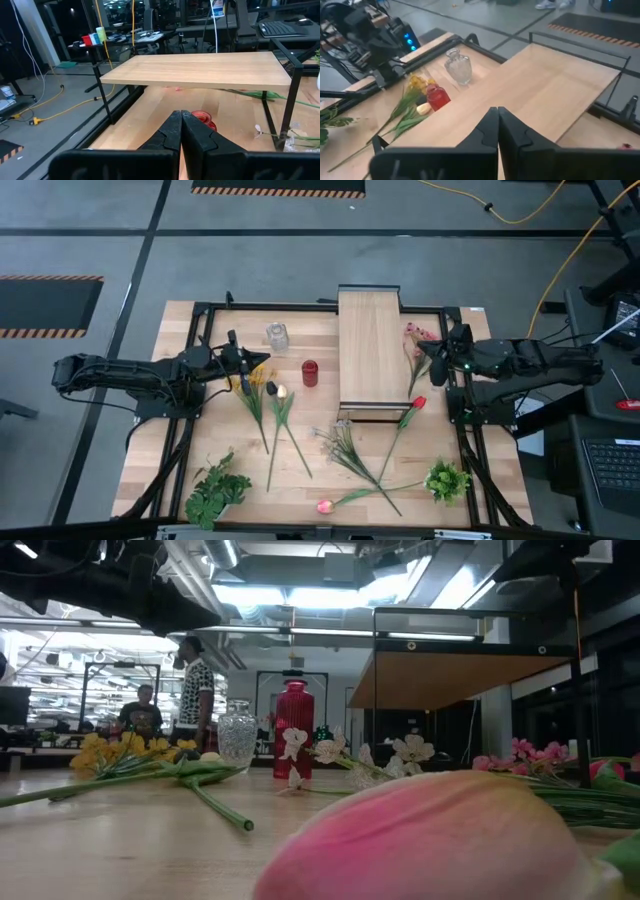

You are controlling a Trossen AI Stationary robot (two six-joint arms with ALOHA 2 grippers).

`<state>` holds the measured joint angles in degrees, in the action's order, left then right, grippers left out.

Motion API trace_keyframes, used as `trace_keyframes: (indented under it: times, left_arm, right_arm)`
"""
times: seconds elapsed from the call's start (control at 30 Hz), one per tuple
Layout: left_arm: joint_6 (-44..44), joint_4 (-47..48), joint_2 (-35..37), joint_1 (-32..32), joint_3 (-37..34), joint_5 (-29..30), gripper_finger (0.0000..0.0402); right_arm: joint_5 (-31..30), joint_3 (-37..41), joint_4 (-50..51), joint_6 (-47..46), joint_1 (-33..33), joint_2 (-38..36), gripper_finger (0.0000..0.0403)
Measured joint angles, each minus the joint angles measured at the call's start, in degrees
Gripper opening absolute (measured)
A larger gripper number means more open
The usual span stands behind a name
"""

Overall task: Pick and place flowers into a vace then onto a shelf
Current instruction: Put the white flowers into the red vase

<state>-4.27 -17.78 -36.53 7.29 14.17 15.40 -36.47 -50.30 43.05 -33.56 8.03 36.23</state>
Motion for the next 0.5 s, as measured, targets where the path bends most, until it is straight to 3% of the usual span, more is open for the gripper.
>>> trace_keyframes:
  times: [0.5]
  left_arm:
    - [0.02,0.02,0.00,-0.03,0.00,-0.02,0.0003]
  right_arm:
    - [0.69,-7.36,4.81,-0.96,0.63,11.52,0.0002]
